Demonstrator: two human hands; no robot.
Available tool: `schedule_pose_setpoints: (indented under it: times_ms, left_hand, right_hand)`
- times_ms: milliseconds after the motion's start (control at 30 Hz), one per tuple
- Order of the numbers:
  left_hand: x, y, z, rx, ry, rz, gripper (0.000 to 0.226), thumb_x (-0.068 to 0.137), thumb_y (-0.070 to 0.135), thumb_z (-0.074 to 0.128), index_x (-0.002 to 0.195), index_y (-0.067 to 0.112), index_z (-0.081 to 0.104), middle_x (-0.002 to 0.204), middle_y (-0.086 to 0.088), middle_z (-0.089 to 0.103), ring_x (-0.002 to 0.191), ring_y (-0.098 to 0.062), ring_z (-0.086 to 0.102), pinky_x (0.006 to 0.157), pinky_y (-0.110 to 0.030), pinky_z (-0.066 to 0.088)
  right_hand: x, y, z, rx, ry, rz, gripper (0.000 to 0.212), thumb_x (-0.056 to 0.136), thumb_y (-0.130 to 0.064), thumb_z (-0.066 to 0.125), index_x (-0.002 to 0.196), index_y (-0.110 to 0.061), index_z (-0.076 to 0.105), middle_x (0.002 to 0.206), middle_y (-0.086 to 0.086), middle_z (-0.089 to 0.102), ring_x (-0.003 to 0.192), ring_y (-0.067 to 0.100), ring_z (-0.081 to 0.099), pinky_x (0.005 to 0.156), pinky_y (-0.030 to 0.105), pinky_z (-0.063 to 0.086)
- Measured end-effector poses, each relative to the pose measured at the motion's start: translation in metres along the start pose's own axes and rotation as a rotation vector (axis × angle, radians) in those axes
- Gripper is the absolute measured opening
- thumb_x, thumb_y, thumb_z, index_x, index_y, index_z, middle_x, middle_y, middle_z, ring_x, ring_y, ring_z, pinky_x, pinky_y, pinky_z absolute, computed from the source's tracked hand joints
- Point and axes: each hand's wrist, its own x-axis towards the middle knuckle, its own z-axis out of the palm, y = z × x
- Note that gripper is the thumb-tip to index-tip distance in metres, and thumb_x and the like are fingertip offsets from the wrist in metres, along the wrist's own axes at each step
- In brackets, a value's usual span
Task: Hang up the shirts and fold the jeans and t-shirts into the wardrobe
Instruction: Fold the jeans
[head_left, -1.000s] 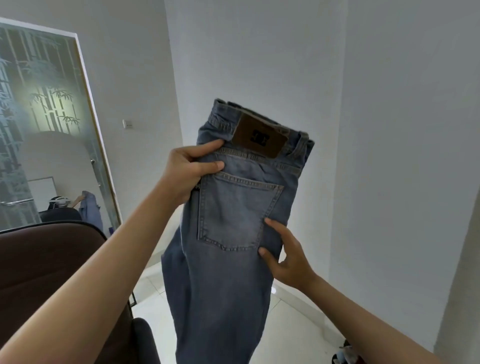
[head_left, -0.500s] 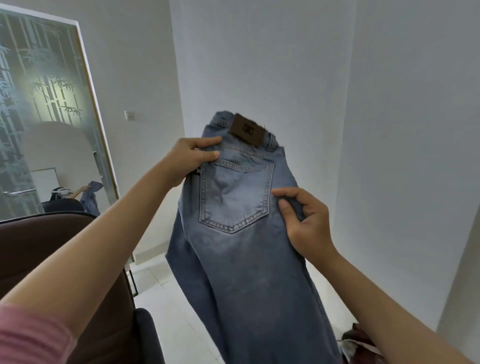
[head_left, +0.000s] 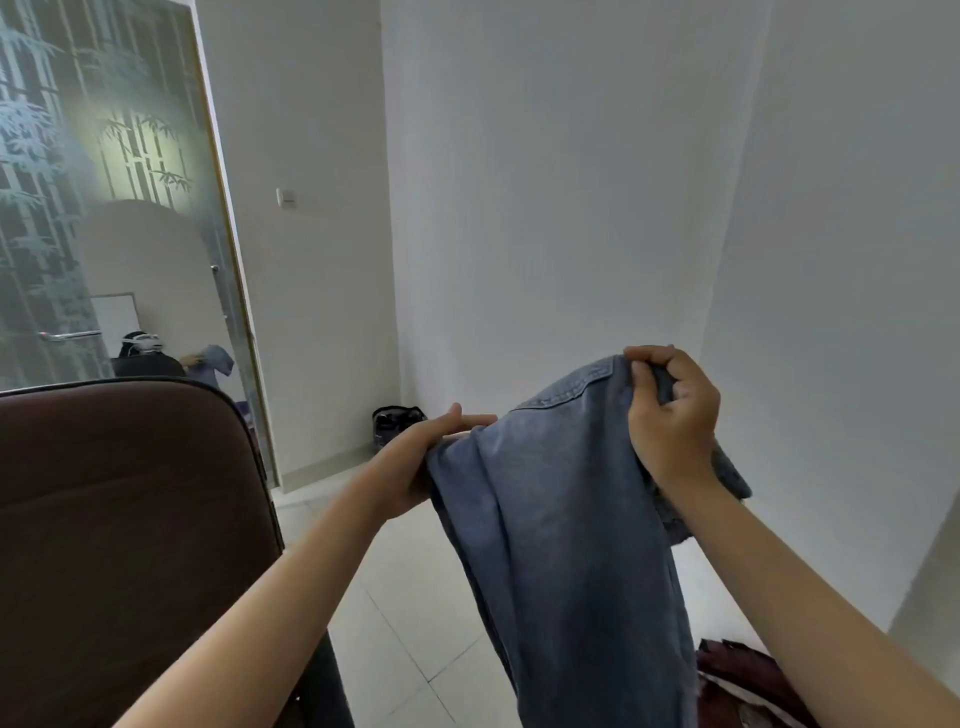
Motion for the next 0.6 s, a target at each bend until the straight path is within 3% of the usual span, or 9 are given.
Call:
schedule_pose_setpoints:
  times_ms: [100,200,300,400,500,600]
  left_hand:
    - [-0.012,-0.010,-0.004,0.000,0.042,0.009,0.040,0.096,0.044,0.041,0.118,0.021,0.066,0.115,0.001,0.069,0.101,-0.015,0.066,0.077,-0.031,0.053]
    - [-0.017,-0.017,-0.009,-0.025,0.100,0.097,0.030,0.091,0.024,0.057,0.119,0.017,0.064,0.120,-0.004,0.067,0.107,-0.017,0.063,0.074,-0.025,0.054]
    - [-0.019,-0.019,-0.012,-0.163,0.186,0.225,0.034,0.081,0.003,0.065,0.115,0.009,0.064,0.115,-0.008,0.069,0.105,-0.019,0.064,0.077,-0.022,0.055]
    - [-0.023,-0.016,-0.015,-0.179,0.279,0.298,0.028,0.081,-0.005,0.062,0.105,0.010,0.066,0.105,-0.006,0.070,0.097,-0.019,0.066,0.077,-0.022,0.055]
    - [-0.026,-0.011,-0.022,-0.113,0.288,0.336,0.031,0.070,0.002,0.067,0.098,0.013,0.067,0.098,-0.001,0.072,0.088,-0.014,0.068,0.075,-0.023,0.056]
    - [-0.030,-0.005,-0.026,-0.013,0.276,0.334,0.024,0.082,-0.004,0.063,0.097,0.014,0.066,0.098,-0.003,0.070,0.089,-0.015,0.066,0.077,-0.024,0.054]
  right_hand:
    - [-0.009,0.009,0.001,-0.050,0.001,0.021,0.018,0.090,0.003,0.053,0.090,-0.010,0.065,0.085,-0.011,0.063,0.084,-0.010,0.058,0.079,0.004,0.041]
    - [-0.020,0.016,0.003,-0.070,-0.031,0.079,0.017,0.090,0.002,0.054,0.091,-0.009,0.067,0.086,-0.011,0.064,0.084,-0.010,0.059,0.079,0.004,0.042]
    - [-0.026,0.019,0.004,-0.076,-0.087,0.198,0.017,0.090,-0.002,0.057,0.089,-0.014,0.068,0.086,-0.014,0.065,0.084,-0.006,0.060,0.077,0.004,0.043]
    - [-0.027,0.023,0.005,-0.093,-0.201,0.393,0.013,0.088,-0.007,0.062,0.084,-0.018,0.068,0.087,-0.010,0.065,0.085,0.005,0.060,0.077,0.012,0.046]
    - [-0.027,0.026,0.004,-0.078,-0.415,0.685,0.004,0.086,-0.016,0.068,0.083,-0.016,0.069,0.094,-0.001,0.067,0.090,0.015,0.060,0.075,0.023,0.047]
    - [-0.022,0.022,-0.002,0.106,-0.496,0.949,0.008,0.082,-0.016,0.072,0.087,-0.011,0.069,0.096,0.007,0.069,0.090,0.021,0.062,0.075,0.029,0.051]
